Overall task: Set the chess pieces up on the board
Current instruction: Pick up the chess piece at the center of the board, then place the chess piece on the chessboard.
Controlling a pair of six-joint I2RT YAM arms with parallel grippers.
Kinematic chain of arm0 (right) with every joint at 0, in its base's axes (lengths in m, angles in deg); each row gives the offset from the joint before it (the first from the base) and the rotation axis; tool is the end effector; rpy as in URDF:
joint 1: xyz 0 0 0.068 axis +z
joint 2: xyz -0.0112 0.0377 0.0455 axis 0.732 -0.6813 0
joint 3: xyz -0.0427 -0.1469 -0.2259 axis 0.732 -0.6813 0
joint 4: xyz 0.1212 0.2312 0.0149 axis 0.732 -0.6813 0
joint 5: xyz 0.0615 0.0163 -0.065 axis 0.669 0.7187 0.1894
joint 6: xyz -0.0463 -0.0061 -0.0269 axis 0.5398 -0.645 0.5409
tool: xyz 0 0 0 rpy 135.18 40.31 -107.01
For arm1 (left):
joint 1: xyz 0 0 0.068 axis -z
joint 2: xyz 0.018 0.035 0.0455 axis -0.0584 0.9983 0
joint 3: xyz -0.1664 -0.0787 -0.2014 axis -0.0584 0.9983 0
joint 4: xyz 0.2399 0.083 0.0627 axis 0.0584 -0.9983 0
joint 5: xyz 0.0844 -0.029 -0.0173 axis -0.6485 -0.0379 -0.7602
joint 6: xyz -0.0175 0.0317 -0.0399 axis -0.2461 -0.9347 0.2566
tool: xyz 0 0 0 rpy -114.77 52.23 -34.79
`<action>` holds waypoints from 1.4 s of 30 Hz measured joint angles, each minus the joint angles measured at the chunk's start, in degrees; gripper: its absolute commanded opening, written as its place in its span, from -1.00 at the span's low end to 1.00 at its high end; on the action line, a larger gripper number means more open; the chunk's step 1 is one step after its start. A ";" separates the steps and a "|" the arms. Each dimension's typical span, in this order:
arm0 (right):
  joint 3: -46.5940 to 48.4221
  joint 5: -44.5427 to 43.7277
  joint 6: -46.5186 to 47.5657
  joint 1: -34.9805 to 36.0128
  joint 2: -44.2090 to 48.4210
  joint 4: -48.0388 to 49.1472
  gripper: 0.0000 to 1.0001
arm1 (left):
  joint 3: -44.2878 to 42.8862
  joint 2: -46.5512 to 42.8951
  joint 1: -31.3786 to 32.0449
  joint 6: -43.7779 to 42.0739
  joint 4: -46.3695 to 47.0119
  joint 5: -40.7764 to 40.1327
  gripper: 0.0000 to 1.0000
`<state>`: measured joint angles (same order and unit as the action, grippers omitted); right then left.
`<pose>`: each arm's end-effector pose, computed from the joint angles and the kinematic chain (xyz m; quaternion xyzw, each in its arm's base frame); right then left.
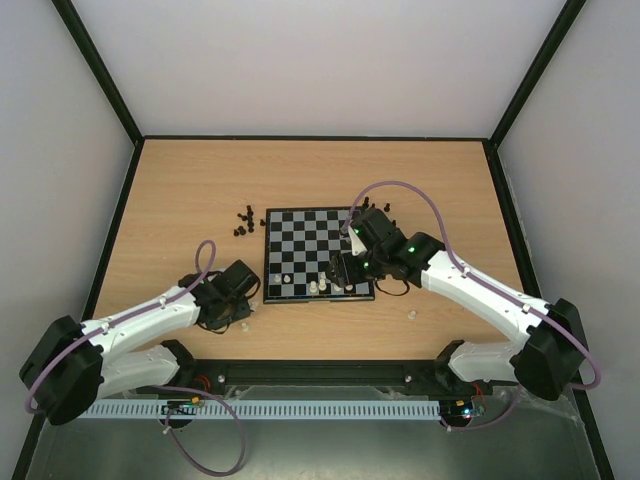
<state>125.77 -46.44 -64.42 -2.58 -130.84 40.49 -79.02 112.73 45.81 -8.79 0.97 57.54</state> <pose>0.1879 0.1933 0.2819 -0.1722 0.9001 0.2952 0.2703 0.1290 -0.1104 0.1608 -0.1997 0.9658 -0.0694 0.1501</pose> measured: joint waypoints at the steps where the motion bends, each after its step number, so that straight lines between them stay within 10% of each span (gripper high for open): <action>1: -0.07 0.11 0.00 0.00 0.00 0.04 0.20 | 0.13 0.00 -0.52 -0.15 0.42 0.02 -0.23; 16: -0.17 0.46 0.02 0.00 0.00 0.09 0.17 | 1.33 1.42 -3.54 -2.69 3.58 0.26 -0.92; 23: -0.17 0.59 0.02 0.00 0.00 0.09 0.17 | -0.31 1.27 -3.19 -3.80 1.14 0.15 -0.94; 42: -0.09 -4.55 0.17 0.00 0.00 -0.33 0.18 | -43.15 33.22 1.64 -23.17 -5.79 0.33 -0.89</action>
<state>125.69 -50.99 -64.25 -2.58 -130.84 40.16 -122.17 145.95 47.45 -31.96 -4.82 57.87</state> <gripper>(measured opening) 0.588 0.075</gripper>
